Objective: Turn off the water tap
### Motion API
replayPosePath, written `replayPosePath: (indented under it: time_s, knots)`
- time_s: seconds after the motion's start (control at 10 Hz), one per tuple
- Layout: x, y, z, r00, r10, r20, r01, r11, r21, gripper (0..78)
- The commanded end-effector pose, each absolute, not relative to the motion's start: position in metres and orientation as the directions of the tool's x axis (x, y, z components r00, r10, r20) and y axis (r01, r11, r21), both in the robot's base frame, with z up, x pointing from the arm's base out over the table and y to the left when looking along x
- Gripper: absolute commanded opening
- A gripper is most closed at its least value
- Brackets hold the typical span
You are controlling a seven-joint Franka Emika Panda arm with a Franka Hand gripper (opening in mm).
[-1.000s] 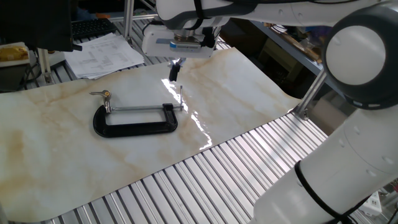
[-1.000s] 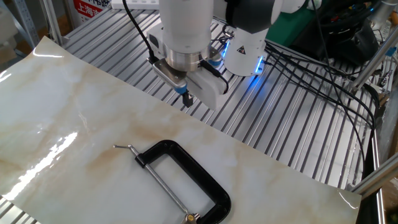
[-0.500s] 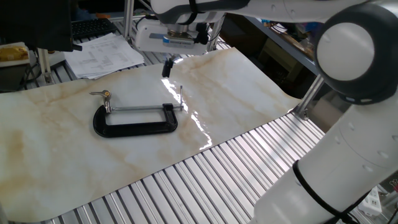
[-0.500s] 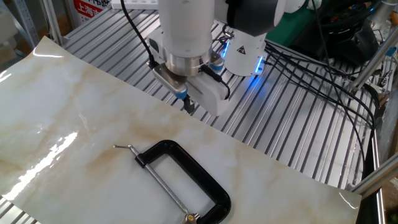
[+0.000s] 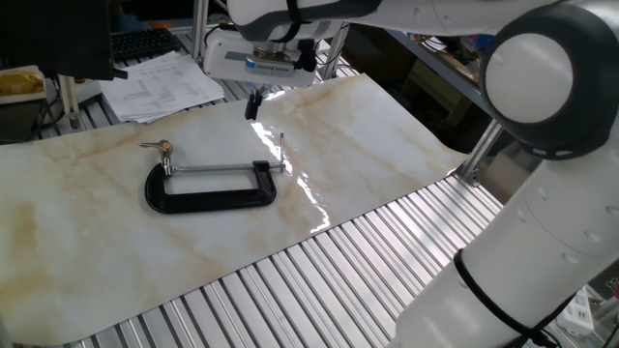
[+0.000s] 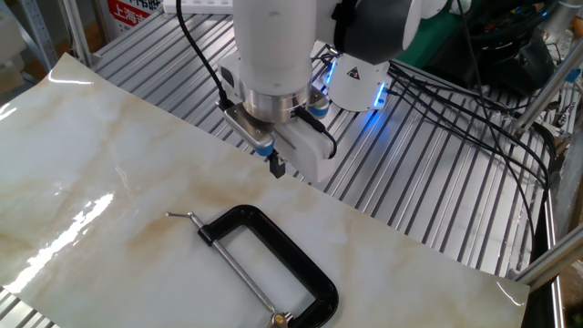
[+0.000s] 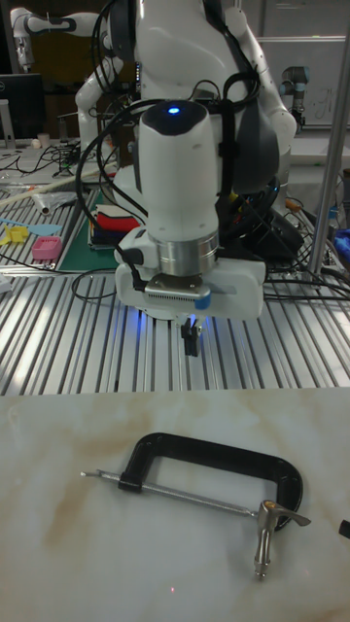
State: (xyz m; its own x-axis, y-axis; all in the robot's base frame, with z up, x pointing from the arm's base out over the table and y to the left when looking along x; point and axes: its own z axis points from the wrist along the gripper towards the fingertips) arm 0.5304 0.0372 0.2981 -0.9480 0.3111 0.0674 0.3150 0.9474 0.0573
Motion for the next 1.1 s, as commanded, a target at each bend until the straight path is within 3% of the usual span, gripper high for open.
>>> replayPosePath:
  time_s: [0.1,1.1]
  knots:
    - [0.5310,0.0370,0.2995,-0.943,0.331,0.036,0.333,0.941,0.064,0.0]
    - [0.5310,0.0370,0.2995,-0.919,0.394,0.020,0.394,0.915,0.083,0.0]
